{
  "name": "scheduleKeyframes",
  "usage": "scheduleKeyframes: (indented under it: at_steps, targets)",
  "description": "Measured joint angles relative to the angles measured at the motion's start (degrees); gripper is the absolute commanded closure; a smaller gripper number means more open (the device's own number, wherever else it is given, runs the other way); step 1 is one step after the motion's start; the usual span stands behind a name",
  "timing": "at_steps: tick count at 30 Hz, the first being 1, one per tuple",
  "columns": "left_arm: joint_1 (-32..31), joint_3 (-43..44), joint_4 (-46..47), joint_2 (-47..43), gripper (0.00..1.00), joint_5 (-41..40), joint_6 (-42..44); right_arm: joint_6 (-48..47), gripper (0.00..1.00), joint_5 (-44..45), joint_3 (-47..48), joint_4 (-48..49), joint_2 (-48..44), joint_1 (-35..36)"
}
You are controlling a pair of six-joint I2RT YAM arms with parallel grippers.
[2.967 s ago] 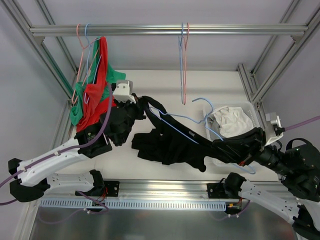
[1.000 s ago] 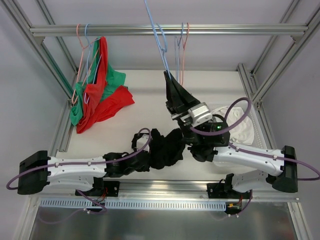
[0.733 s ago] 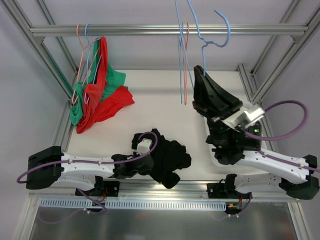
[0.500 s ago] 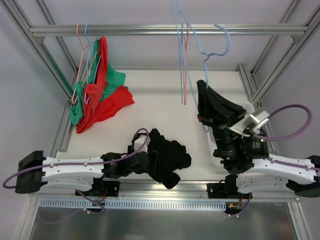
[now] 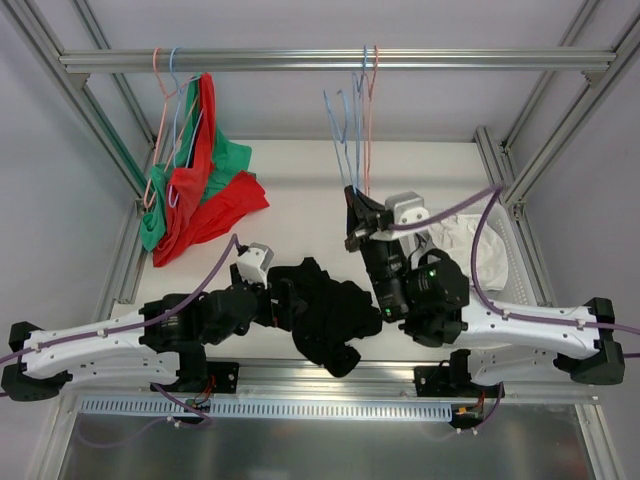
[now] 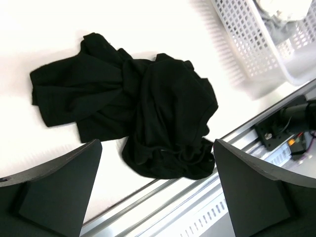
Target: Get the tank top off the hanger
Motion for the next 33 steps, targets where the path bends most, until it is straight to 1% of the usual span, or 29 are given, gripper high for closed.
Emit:
scheduleKeyframes:
  at_steps: [7, 9, 13, 18, 25, 30, 33]
  targets:
    - [0.0, 3.0, -1.6, 1.4, 0.01, 1.8, 5.3, 21.7, 1.00, -0.7, 11.2, -23.9, 4.1, -14.4]
    - [0.0, 3.1, -1.7, 1.6, 0.01, 1.9, 5.8, 25.9, 1.00, -1.6, 14.8, -28.2, 6.0, -17.5]
    - [0.0, 3.3, -2.1, 1.5, 0.01, 1.9, 6.3, 31.5, 1.00, -5.0, 22.9, -34.1, 11.5, -22.4]
    - [0.0, 3.9, -2.1, 0.8, 0.02, 1.9, 7.1, 35.2, 1.00, -8.9, 31.9, -39.2, 18.6, -27.9]
    - [0.0, 4.8, -2.1, -0.1, 0.01, 1.9, 8.2, 37.7, 1.00, -12.8, 41.3, -45.0, 28.5, -32.8]
    - [0.0, 4.8, -2.1, 0.0, 0.01, 1.9, 8.2, 40.3, 1.00, -14.6, 42.1, -46.9, 31.0, -33.1]
    - [0.0, 4.8, -2.1, 0.0, 0.01, 1.9, 8.2, 42.1, 1.00, -15.6, 40.7, -46.8, 31.4, -33.6]
